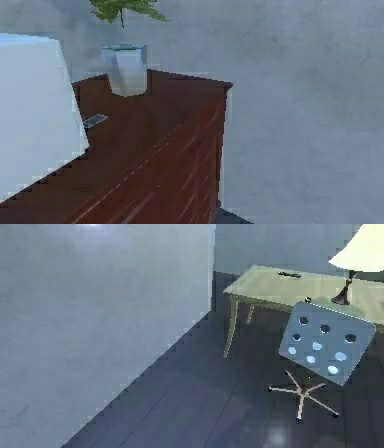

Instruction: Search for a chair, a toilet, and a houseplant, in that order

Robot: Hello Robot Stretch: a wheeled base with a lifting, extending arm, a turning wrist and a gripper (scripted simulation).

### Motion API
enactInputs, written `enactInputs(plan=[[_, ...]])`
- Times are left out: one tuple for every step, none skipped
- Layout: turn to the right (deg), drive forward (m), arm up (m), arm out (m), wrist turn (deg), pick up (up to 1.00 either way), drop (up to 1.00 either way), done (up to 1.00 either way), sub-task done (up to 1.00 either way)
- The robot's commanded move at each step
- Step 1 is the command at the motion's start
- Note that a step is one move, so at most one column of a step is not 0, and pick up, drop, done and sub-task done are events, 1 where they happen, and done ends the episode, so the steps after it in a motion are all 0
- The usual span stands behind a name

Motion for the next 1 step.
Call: enactInputs(plan=[[45.0, 0.0, 0.0, 0.0, 0.0, 0.0, 0.0, 0.0, 0.0]])
